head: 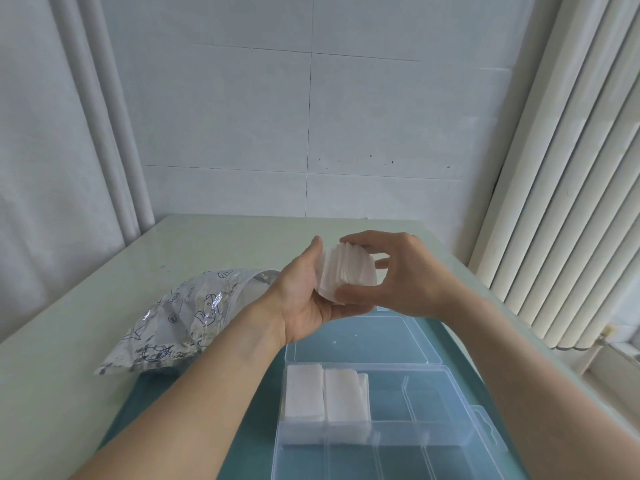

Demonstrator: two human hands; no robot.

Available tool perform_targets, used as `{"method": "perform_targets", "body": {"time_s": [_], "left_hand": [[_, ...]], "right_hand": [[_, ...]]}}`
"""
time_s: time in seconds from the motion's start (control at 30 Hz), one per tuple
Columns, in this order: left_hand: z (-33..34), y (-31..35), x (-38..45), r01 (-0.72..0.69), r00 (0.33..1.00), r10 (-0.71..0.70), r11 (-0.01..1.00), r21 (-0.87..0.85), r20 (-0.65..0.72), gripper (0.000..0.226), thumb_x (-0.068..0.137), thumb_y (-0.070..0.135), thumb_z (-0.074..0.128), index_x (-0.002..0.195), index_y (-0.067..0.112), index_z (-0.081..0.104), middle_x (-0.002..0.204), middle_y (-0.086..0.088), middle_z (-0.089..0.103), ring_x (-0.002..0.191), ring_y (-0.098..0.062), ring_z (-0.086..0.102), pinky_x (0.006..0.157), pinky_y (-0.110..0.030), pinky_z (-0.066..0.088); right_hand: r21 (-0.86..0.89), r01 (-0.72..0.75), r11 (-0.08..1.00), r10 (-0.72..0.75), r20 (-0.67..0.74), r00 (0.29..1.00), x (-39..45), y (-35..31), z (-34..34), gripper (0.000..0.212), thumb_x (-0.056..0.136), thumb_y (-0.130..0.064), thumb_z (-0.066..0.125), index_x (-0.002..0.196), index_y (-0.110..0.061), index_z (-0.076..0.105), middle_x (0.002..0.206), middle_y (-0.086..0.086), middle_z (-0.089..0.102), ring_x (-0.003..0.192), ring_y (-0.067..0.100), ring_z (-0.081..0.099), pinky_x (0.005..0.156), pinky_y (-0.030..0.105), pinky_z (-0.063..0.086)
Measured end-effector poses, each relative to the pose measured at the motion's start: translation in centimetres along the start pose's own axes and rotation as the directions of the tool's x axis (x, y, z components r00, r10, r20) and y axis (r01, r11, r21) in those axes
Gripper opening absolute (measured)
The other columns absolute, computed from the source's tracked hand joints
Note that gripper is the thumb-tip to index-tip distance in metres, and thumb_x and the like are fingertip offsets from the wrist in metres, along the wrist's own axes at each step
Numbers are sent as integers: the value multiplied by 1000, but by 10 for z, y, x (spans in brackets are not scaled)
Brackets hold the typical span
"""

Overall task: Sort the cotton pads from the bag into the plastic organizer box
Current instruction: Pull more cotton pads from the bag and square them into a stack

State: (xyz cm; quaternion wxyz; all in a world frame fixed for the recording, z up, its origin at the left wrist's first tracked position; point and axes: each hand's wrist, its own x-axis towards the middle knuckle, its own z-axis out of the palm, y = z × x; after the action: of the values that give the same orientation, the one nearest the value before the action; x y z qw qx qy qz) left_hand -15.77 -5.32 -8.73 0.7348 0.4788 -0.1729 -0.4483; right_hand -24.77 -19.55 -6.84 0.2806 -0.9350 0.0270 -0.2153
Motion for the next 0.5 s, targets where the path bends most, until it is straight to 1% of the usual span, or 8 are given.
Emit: {"method": "perform_targets", "body": {"time_s": [0.07,0.13,0.17,0.23,0.3,0.37,0.5], "left_hand": [[0,2,-1,-13,1000,13,1000,10,1,69,103,60,22,115,9,68,108,-17,73,86,-28,72,84,-46,56],[1,2,-1,-29,999,30,999,44,-30,64,104,56,25,112,10,69,103,-16,74,82,-26,73,78,-44,58],[2,2,-2,-42,997,47,996,72,-61,61,105,54,26,110,10,69,100,-15,75,79,-26,73,73,-43,60],[2,-1,0,-73,987,92,986,147,-130,54,106,48,30,106,10,69,87,-11,75,68,-23,71,61,-37,60],[1,-3,3,-90,977,123,978,187,-176,50,106,44,33,102,11,70,78,-8,73,61,-21,66,56,-32,52],[-1,-3,4,-89,974,117,986,144,-195,47,107,42,35,100,11,70,77,-7,73,62,-20,66,57,-31,50],[-3,-3,8,-53,986,56,998,19,-156,47,107,40,33,103,9,69,84,-8,75,70,-20,71,58,-30,58]], "right_hand": [[5,8,1000,-8,-15,1000,1,-1,0,79,57,-56,84,129,-31,64,112,-21,68,110,1,62,94,36,54],[9,10,1000,-10,-12,1000,1,1,-1,78,59,-52,87,130,-29,63,111,-20,68,108,1,62,91,36,55],[6,10,1000,-10,-4,1000,1,1,-1,80,58,-53,87,130,-29,63,111,-20,68,107,2,62,91,36,56],[-16,4,1000,-4,2,1000,2,2,0,86,53,-61,84,131,-31,62,111,-20,67,106,4,63,91,37,56],[-35,-6,999,6,8,1000,2,3,2,85,51,-68,80,127,-33,62,107,-19,68,101,5,64,90,37,56],[-54,-23,998,24,25,999,3,3,4,82,52,-73,78,122,-35,63,104,-18,68,100,7,64,89,38,56],[-50,-10,999,11,23,1000,2,0,7,78,53,-72,79,120,-35,63,102,-18,68,99,8,64,88,39,56]]}}
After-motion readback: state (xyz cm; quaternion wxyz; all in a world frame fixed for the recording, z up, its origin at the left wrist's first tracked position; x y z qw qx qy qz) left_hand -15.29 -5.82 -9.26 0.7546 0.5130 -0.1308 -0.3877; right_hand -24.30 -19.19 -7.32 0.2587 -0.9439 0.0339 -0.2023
